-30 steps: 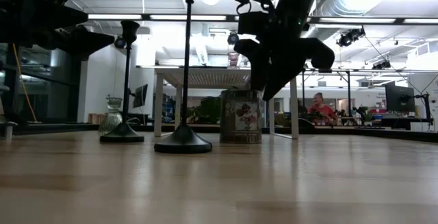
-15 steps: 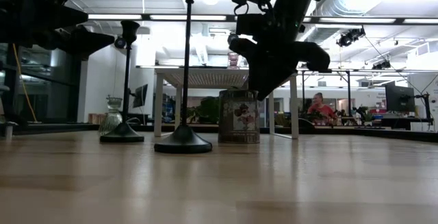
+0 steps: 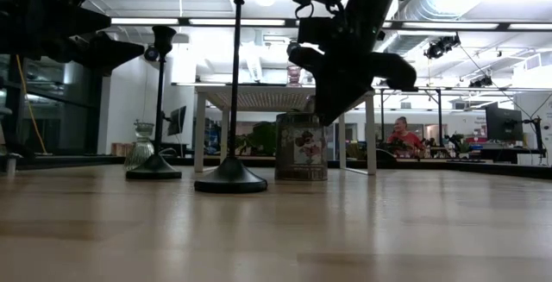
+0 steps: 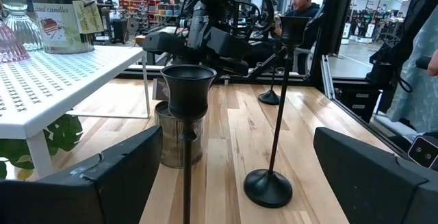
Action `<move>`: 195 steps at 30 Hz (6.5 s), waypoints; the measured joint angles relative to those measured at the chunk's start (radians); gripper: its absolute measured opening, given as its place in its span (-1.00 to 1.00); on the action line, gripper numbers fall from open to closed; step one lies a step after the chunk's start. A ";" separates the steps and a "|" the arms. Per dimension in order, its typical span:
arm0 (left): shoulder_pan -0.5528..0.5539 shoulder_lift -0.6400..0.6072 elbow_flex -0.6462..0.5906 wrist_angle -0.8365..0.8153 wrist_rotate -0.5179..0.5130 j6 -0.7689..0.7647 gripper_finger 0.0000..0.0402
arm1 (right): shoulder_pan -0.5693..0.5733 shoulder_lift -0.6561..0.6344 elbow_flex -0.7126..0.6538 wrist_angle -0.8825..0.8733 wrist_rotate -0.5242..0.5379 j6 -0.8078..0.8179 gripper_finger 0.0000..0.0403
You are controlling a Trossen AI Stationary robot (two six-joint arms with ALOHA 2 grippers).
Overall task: Pick & Place candle stick holders
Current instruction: Put the brown scented candle on the shelf aligned with the other scented candle
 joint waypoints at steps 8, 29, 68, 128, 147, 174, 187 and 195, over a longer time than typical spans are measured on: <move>0.000 0.000 0.000 0.000 0.000 0.000 0.85 | 0.000 0.000 0.000 0.001 -0.003 0.000 -0.91; 0.000 0.000 0.000 0.000 0.000 0.000 0.85 | 0.029 -0.016 -0.003 0.000 -0.003 0.070 -0.98; 0.000 0.000 0.000 0.000 0.000 0.000 0.85 | 0.080 -0.025 -0.011 -0.041 0.034 0.130 -0.99; 0.000 0.000 0.000 0.000 0.000 0.000 0.85 | 0.047 -0.017 -0.079 0.070 -0.067 0.453 0.69; 0.000 0.000 0.000 0.000 0.000 0.000 0.85 | 0.091 -0.023 -0.083 0.087 -0.069 0.502 0.46; 0.000 0.000 0.000 0.000 0.000 0.000 0.85 | 0.095 -0.028 -0.202 0.088 -0.180 0.554 0.95; 0.000 0.000 0.000 0.000 0.000 0.000 0.85 | 0.098 -0.010 -0.218 0.169 -0.197 0.547 0.69; 0.000 0.000 0.000 0.000 0.001 0.000 0.85 | 0.101 -0.039 -0.221 0.187 -0.158 0.546 0.68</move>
